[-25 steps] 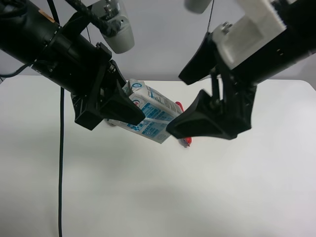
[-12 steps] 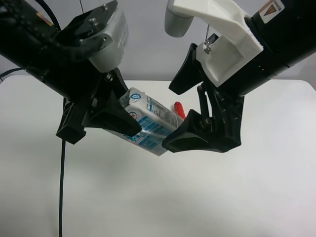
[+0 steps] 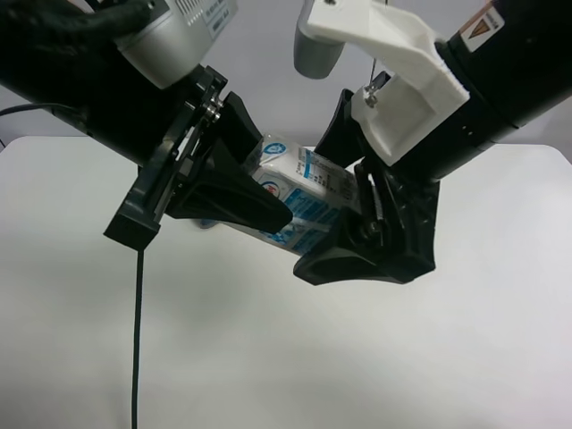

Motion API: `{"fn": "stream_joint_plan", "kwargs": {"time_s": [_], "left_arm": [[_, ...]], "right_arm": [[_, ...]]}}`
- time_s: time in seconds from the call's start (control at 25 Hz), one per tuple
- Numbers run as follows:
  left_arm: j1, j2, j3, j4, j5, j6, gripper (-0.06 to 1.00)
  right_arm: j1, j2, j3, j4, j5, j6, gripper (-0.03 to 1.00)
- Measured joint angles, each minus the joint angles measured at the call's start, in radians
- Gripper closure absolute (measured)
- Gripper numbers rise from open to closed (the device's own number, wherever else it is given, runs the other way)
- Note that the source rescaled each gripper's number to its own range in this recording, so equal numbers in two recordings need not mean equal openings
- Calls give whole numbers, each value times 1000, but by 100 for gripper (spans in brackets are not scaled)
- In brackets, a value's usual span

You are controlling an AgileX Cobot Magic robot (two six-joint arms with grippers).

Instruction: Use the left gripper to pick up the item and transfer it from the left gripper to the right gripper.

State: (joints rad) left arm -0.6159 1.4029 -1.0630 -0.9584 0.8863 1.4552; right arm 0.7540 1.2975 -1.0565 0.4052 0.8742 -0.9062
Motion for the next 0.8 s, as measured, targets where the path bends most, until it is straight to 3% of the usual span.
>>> {"fn": "stream_joint_plan", "kwargs": {"time_s": [0.08, 0.16, 0.24, 0.32, 0.6, 0.64, 0.72, 0.8], "left_arm": [[0, 0, 0, -1, 0, 5, 94], [0, 0, 0, -1, 0, 7, 94], [0, 0, 0, -2, 0, 8, 94], [0, 0, 0, -2, -2, 9, 94], [-2, 0, 0, 17, -44, 15, 92], [-3, 0, 0, 23, -52, 19, 83], [-3, 0, 0, 28, -87, 22, 40], [-3, 0, 0, 26, -130, 22, 10]], "right_arm": [[0, 9, 0, 6, 4, -1, 14], [0, 12, 0, 6, 7, -1, 29], [0, 12, 0, 2, 8, -1, 57], [0, 12, 0, -4, 14, -1, 97], [0, 13, 0, -29, -4, -1, 95], [0, 13, 0, -30, -3, -1, 96], [0, 14, 0, -37, 17, -1, 96], [0, 15, 0, -37, 24, -1, 96]]}}
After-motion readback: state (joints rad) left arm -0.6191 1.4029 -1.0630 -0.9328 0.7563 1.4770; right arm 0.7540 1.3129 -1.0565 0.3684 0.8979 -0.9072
